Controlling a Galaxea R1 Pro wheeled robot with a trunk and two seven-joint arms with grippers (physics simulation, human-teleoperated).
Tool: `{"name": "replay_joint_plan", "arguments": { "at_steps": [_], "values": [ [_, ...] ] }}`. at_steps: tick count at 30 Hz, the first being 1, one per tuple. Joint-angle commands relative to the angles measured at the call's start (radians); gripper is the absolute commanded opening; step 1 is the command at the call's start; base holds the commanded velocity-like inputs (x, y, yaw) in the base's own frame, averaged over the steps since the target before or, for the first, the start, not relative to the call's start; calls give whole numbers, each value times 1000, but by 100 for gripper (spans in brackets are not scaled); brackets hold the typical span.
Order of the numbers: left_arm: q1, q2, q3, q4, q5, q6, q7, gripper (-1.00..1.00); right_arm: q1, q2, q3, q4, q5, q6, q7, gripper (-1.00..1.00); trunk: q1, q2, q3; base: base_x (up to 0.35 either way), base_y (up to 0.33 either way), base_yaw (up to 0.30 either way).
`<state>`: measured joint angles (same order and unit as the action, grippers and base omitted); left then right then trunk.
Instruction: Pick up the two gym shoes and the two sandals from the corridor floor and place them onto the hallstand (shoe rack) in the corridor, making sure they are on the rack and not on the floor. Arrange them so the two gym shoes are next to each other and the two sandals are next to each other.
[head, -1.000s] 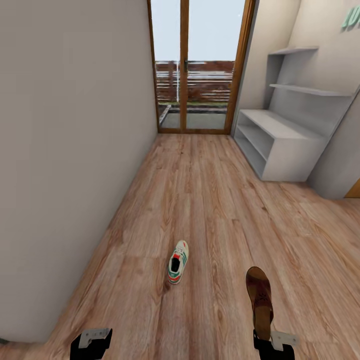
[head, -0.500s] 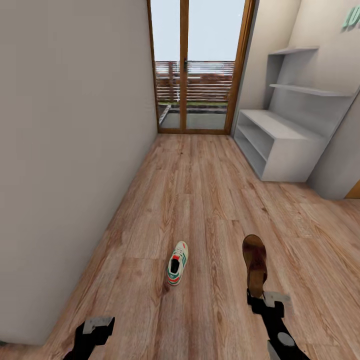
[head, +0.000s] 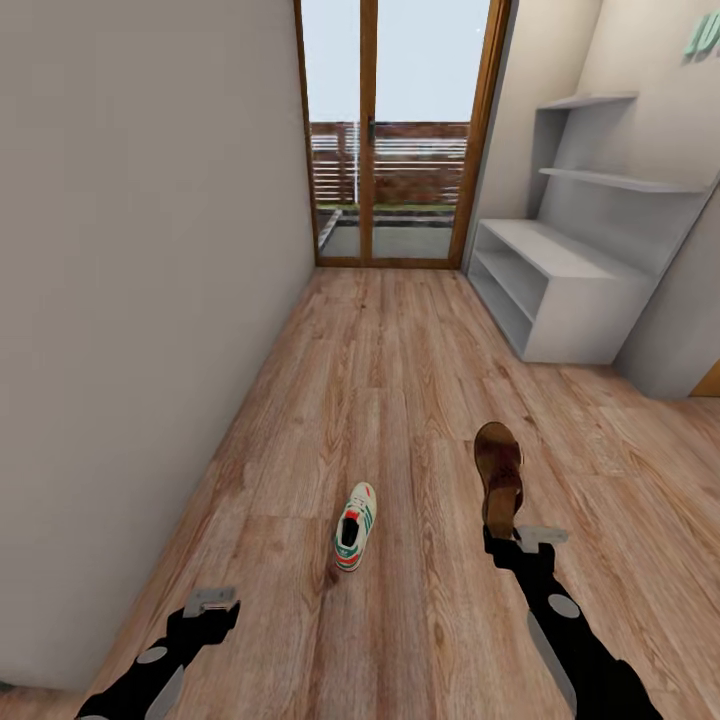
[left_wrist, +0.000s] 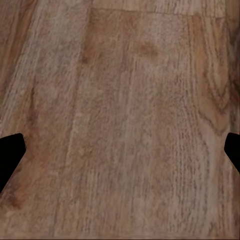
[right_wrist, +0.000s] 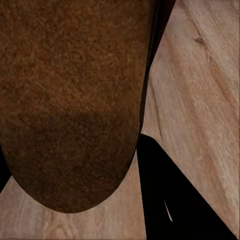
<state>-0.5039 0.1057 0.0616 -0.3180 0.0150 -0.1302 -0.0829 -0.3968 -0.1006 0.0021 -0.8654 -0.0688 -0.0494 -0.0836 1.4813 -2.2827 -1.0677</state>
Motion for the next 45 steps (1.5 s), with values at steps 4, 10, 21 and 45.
{"name": "replay_joint_plan", "arguments": {
  "at_steps": [4, 10, 21, 45],
  "values": [
    [3, -1, 6, 1, 1, -4, -8, 100, 0, -1, 0, -6, -10, -2, 5, -100, 0, 0, -1, 22, 0, 0],
    [5, -9, 0, 0, -17, -33, -10, 100, 0, 5, -4, -24, -5, 3, 7, -100, 0, 0, -1, 36, 0, 0],
    [3, -8, 0, -36, -11, 17, -3, 100, 0, 3, -5, -29, -5, 6, 7, -100, 0, 0, -1, 0, 0, 0],
    [4, -9, 1, -42, -10, 17, 1, 100, 0, -1, -4, -44, -5, 8, 7, -100, 0, 0, 13, 242, 68, -177]
  ]
}}
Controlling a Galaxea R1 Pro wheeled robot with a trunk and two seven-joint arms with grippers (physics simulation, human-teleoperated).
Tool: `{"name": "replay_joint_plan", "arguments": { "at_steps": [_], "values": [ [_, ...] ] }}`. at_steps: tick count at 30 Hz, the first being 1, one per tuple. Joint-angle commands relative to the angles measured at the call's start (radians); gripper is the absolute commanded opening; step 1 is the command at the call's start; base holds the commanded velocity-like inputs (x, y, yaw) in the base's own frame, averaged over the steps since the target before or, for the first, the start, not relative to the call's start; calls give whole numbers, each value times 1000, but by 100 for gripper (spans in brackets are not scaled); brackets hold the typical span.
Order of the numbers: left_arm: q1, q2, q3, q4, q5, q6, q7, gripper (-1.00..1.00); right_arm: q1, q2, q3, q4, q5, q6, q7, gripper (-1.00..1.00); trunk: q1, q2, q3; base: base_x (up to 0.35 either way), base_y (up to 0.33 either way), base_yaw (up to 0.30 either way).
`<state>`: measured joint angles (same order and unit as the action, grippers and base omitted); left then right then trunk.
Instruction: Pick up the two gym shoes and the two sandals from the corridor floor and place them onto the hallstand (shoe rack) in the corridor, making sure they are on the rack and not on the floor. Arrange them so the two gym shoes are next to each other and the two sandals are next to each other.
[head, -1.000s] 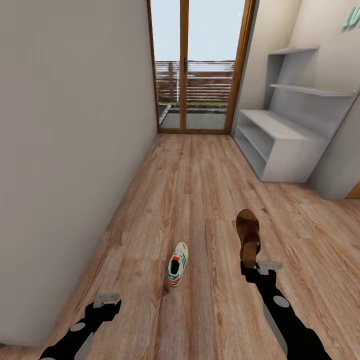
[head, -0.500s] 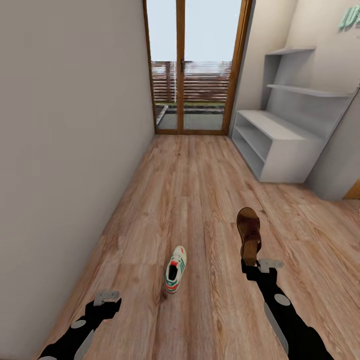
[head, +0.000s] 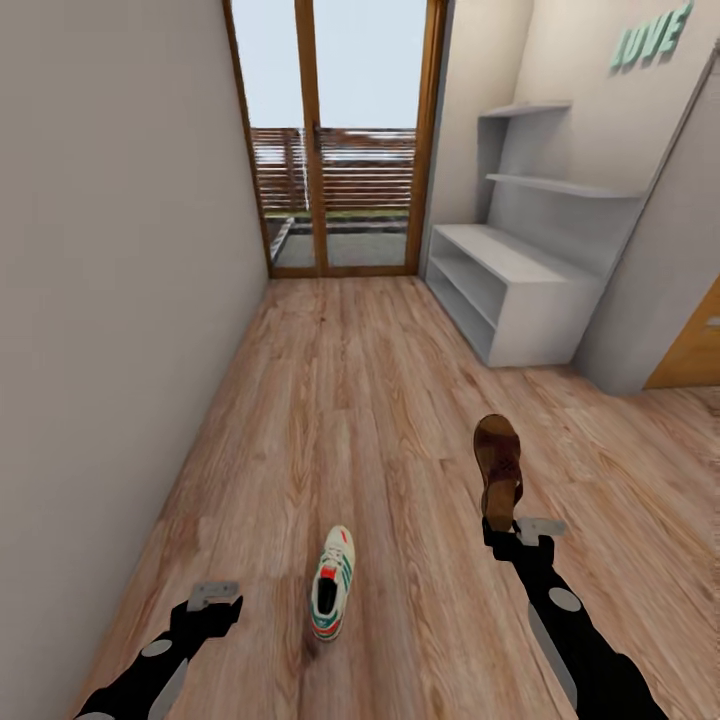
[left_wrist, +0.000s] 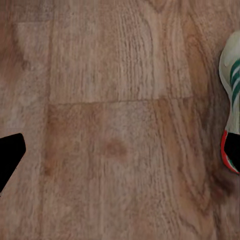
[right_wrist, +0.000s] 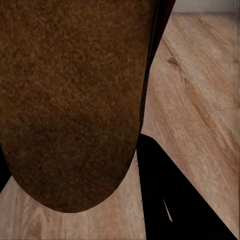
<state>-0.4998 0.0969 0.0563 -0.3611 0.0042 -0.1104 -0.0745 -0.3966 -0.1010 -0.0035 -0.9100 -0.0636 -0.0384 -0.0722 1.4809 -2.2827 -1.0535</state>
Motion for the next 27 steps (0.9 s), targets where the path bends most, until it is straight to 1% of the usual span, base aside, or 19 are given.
{"name": "replay_joint_plan", "arguments": {
  "at_steps": [1, 8, 14, 18, 23, 27],
  "values": [
    [0, 0, 6, 1, 0, -3, -8, 100, -1, 0, 2, 0, -10, -3, -5, -100, 0, 0, 0, 191, 125, -263],
    [1, 0, 4, 1, -4, -8, -13, 100, -1, 0, 2, 0, -10, -3, -5, -100, 0, 0, 6, 57, 37, -264],
    [1, 0, 6, 1, -40, -11, -13, 100, -1, 0, 2, 0, -10, -3, -5, -100, 0, 0, 11, 2, 1, -264],
    [1, 0, 7, 1, -50, -12, -14, 100, -1, 0, 2, 0, -10, -3, -5, -100, 0, 0, 14, 0, 0, -264],
    [1, 0, 8, 1, -51, -17, -14, 100, -1, 0, 2, 0, -10, -3, -5, -100, 0, 0, 18, 0, 0, -264],
    [1, 0, 9, 3, -50, -58, -14, 100, -1, 0, 2, 0, -10, -3, -5, -100, 0, 0, 20, 0, 0, -264]
  ]
}}
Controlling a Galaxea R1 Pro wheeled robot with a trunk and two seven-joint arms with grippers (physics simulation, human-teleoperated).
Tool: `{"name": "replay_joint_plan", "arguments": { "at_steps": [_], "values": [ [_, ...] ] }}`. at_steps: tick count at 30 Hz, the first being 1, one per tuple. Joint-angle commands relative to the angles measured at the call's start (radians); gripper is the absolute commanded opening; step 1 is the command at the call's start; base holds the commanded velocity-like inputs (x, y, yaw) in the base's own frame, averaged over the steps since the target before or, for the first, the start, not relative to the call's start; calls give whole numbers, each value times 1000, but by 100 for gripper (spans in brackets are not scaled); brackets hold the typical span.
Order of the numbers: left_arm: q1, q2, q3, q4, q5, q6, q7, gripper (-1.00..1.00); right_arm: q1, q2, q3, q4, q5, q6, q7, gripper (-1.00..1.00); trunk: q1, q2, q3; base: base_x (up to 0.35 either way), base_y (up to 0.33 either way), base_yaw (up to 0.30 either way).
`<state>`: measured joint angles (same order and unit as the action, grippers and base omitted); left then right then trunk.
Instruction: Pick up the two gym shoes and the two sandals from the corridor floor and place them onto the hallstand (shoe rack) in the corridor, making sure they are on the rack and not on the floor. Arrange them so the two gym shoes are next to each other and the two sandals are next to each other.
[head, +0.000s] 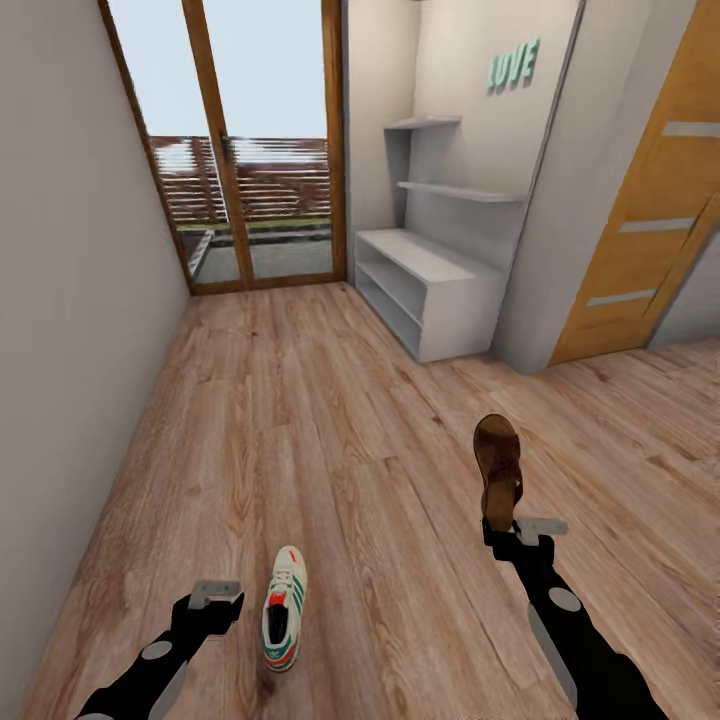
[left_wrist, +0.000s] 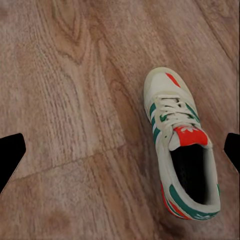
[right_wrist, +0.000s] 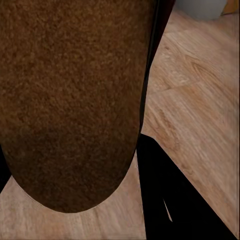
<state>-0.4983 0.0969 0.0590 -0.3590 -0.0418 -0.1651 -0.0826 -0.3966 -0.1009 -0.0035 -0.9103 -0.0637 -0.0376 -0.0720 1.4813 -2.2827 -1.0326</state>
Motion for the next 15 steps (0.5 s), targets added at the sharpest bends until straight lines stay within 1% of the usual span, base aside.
{"name": "replay_joint_plan", "arguments": {
  "at_steps": [1, 3, 10, 15],
  "values": [
    [0, 0, 7, 2, -4, -19, -6, 100, -1, 0, 2, 1, -10, -3, -5, -100, 0, 0, 0, 0, 0, -264],
    [0, 0, 7, 5, -4, -34, -6, 100, -1, 0, 2, 1, -10, -3, -5, -100, 0, 0, 1, 0, 0, -264],
    [0, 0, 7, 7, -5, -51, -6, 100, -1, 0, 2, 1, -10, -2, -5, -100, 0, 0, 6, 0, 0, -264],
    [0, 0, 7, 8, -5, -53, -6, 100, -1, 0, 2, 1, -10, -2, -5, -100, 19, -35, -7, 0, 0, -264]
  ]
}}
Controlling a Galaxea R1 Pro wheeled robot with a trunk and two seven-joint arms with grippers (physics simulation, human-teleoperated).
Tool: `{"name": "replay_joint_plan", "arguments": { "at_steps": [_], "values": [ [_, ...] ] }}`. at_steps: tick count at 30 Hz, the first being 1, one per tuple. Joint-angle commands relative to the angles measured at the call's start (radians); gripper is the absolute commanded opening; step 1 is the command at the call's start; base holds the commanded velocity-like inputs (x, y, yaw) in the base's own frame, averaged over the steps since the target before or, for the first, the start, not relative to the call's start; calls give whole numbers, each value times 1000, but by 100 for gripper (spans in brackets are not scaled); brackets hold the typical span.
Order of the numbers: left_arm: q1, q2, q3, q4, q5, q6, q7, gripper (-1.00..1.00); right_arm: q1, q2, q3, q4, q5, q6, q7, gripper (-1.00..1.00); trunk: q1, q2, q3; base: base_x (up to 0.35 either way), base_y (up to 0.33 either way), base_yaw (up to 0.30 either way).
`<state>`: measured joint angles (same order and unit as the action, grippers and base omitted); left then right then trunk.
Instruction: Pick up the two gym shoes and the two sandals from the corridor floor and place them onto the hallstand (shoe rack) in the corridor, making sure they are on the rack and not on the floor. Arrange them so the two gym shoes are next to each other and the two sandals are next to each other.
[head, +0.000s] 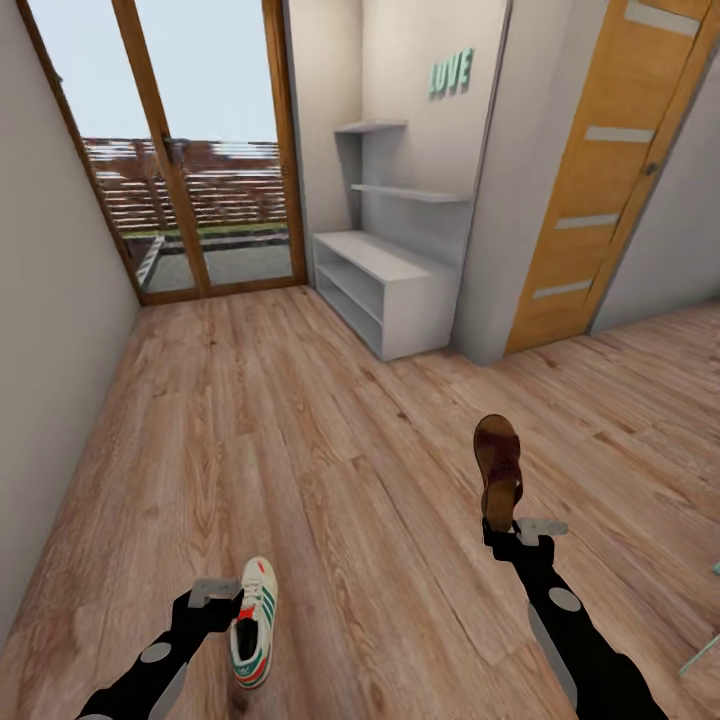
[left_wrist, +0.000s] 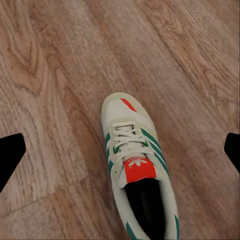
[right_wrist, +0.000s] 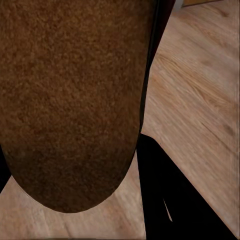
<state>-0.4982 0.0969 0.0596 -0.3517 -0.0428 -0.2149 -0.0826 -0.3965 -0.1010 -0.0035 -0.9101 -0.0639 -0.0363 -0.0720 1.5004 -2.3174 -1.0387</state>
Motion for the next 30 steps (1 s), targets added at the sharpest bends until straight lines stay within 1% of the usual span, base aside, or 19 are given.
{"name": "replay_joint_plan", "arguments": {
  "at_steps": [1, 7, 19, 30],
  "values": [
    [0, 0, 6, 0, -5, -3, -6, 100, -1, 0, 2, 0, -10, -3, -5, -100, 4, -8, -3, 0, 0, -264],
    [0, 0, 6, 2, -5, -5, -6, 100, -1, 0, 2, 0, -10, -2, -5, -100, 27, -50, -21, 0, 0, -227],
    [0, 0, 6, 4, -3, -9, -6, 100, -1, 0, 1, 0, -10, -2, -5, -100, 73, -134, -61, 0, 0, -23],
    [1, 0, 6, 3, -3, -11, -6, 100, -1, 0, -1, -1, -11, -2, -5, -100, 73, -134, -78, 0, 0, 0]
  ]
}}
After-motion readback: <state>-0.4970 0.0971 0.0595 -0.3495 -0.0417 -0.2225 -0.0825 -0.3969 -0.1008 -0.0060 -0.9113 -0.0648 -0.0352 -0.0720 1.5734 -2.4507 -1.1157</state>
